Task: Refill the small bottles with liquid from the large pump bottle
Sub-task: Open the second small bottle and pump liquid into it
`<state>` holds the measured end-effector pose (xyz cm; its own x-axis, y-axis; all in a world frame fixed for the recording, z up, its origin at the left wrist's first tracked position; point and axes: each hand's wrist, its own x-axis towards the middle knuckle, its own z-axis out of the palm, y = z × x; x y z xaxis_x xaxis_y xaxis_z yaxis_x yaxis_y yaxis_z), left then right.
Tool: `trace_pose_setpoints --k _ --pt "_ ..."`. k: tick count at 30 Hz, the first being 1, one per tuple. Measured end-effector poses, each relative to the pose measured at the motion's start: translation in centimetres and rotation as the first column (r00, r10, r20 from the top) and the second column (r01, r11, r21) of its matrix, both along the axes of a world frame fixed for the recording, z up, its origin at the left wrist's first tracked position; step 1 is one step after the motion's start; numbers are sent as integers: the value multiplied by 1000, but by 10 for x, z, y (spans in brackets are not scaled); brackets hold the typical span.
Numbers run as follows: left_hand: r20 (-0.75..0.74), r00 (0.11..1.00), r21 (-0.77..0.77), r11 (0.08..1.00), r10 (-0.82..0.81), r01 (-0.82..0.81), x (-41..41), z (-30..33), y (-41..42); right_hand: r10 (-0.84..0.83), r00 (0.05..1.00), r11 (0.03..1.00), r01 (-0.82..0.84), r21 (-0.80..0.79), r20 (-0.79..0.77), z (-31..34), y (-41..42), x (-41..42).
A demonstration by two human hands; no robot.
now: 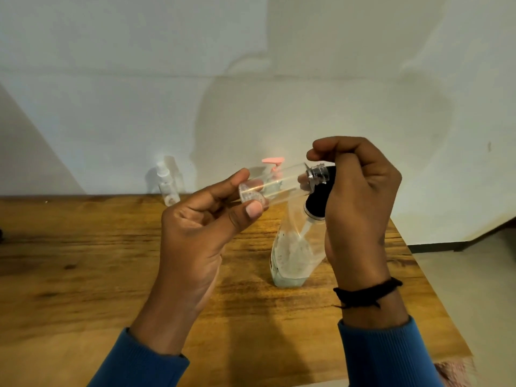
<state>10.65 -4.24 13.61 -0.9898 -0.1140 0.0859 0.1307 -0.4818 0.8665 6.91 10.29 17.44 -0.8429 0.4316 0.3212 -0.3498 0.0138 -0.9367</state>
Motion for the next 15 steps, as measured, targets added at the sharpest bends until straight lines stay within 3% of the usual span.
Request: trace_pose_setpoints --k 15 --pt "73 996 61 997 42 -46 2 4 3 18 999 985 -11 172 -40 -8 -1 -3"
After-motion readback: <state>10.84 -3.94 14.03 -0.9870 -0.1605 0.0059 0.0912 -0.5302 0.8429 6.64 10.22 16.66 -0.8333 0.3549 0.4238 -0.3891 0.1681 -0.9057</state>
